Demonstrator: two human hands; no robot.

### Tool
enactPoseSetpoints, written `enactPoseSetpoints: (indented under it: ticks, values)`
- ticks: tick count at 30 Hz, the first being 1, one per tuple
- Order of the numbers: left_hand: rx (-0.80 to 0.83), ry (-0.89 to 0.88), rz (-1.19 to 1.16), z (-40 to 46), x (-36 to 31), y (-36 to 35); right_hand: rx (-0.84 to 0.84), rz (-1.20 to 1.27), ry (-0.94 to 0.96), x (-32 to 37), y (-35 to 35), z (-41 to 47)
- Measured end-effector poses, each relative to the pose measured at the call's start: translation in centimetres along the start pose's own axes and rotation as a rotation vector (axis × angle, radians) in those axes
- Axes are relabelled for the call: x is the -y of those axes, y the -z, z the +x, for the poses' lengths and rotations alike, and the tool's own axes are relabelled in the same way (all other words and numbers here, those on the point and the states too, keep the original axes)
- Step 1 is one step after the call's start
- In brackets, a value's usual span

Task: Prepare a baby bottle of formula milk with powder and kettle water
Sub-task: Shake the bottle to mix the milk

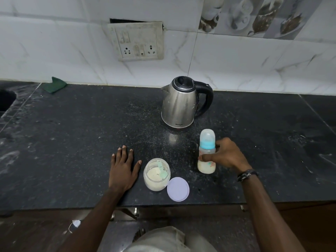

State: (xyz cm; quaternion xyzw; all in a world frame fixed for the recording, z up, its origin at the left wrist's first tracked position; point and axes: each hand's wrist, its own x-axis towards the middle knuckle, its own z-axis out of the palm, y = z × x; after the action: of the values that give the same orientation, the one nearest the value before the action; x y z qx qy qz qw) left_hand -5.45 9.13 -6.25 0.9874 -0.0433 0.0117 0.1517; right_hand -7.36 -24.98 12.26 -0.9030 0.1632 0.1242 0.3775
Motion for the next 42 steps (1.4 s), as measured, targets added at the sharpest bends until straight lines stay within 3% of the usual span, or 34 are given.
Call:
enactPoseSetpoints:
  ticks: [4, 7, 12, 16, 19, 23, 26, 30, 33, 36, 40, 42]
  values:
    - [0.001, -0.001, -0.005, 0.0, -0.1, -0.1, -0.045, 0.018, -0.004, -0.1, 0.0, 0.4]
    - [-0.002, -0.001, -0.005, -0.1, 0.0, -0.1, 0.047, 0.006, -0.009, -0.3, -0.1, 0.2]
    - [0.005, -0.001, -0.009, 0.0, -0.1, 0.0, -0.131, 0.051, 0.015, -0.6, -0.2, 0.5]
    - [0.004, 0.0, -0.005, 0.0, -0.1, 0.0, 0.01, 0.041, -0.017, -0.4, 0.8, 0.2]
    - [0.004, -0.003, -0.001, 0.0, -0.1, 0.0, -0.085, -0.05, -0.003, -0.7, 1.0, 0.3]
    - [0.003, -0.003, -0.002, 0.0, -0.2, 0.1, 0.006, -0.003, -0.039, -0.4, 0.8, 0.4]
    - [0.01, -0.005, 0.003, 0.1, -0.1, 0.0, -0.081, -0.111, -0.024, -0.3, 0.5, 0.4]
    - [0.004, -0.005, -0.004, 0.0, -0.1, 0.1, -0.015, -0.032, 0.001, -0.3, 0.3, 0.6]
    - [0.008, -0.005, 0.005, 0.0, -0.1, 0.0, -0.162, -0.134, -0.001, -0.5, 0.2, 0.7]
    - [0.011, -0.001, -0.001, 0.0, -0.1, 0.0, -0.078, -0.03, 0.004, -0.2, 0.3, 0.8]
    - [0.005, -0.002, -0.004, 0.0, -0.2, 0.1, -0.172, -0.109, -0.007, -0.4, 0.4, 0.8]
    - [0.009, 0.0, -0.009, 0.0, -0.1, 0.1, -0.089, -0.018, 0.01, -0.3, 0.5, 0.6]
